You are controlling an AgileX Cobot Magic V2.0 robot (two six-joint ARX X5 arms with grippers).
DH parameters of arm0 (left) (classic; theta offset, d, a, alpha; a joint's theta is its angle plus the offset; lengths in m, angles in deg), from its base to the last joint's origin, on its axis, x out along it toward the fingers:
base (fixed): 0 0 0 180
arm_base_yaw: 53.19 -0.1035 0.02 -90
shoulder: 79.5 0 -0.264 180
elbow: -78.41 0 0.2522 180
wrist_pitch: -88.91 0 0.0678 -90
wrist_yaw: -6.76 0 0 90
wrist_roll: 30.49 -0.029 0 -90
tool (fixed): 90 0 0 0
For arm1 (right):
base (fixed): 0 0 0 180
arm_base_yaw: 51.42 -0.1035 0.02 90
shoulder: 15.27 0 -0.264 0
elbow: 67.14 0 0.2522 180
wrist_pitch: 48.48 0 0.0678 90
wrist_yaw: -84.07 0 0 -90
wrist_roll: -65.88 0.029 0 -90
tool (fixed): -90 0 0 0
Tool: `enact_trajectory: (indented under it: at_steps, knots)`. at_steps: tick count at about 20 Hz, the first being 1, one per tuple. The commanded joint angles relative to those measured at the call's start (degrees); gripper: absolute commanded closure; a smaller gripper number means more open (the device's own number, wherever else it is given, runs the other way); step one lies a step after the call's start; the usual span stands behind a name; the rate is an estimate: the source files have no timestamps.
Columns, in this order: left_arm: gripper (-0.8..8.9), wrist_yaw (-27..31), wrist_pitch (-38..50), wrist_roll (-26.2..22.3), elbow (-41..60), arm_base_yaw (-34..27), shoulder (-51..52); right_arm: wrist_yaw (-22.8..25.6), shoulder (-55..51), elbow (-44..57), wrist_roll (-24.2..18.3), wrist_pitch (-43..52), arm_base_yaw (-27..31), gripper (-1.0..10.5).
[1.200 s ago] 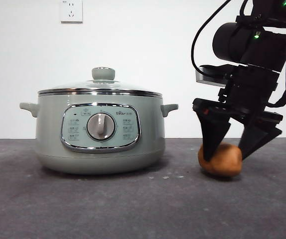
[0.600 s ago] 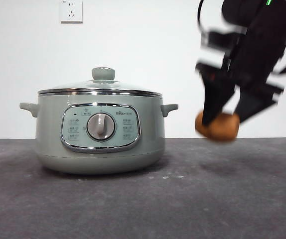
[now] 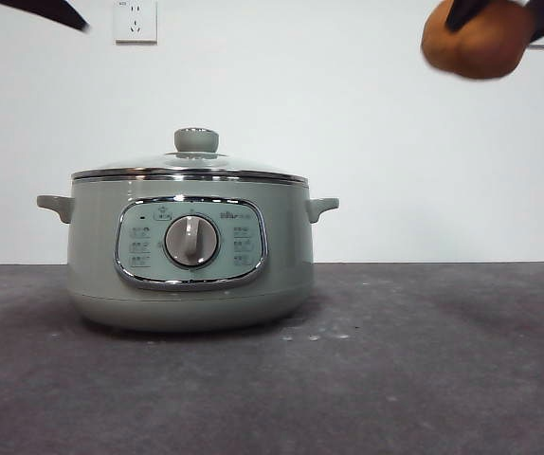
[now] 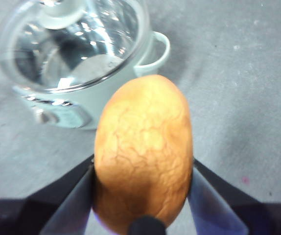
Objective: Pick up the potato,open the lid,put the potato in the pot,close the lid
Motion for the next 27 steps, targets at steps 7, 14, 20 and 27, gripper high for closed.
enact_trajectory:
  at_steps: [7,14,20,27]
  knots:
    - [1.87,7.1,4.5,-3.6,-7.7,6.5,-19.0,-0.1,-6.1,0.1,0.2,-5.7,-0.1,9.6]
    - [1.89,10.5,4.8,-4.0,-7.7,7.3,-22.6,-0.1,-6.1,0.1,0.2,-6.1,-0.1,9.6]
    - [1.89,10.3,4.1,-4.0,-7.6,7.7,-24.4,-0.1,-6.1,0.1,0.3,-5.1,-0.1,9.6]
    - [3.86,10.3,4.2,-3.9,-7.7,7.7,-24.5,-0.1,-6.0,0.1,0.3,-5.3,-0.1,9.6]
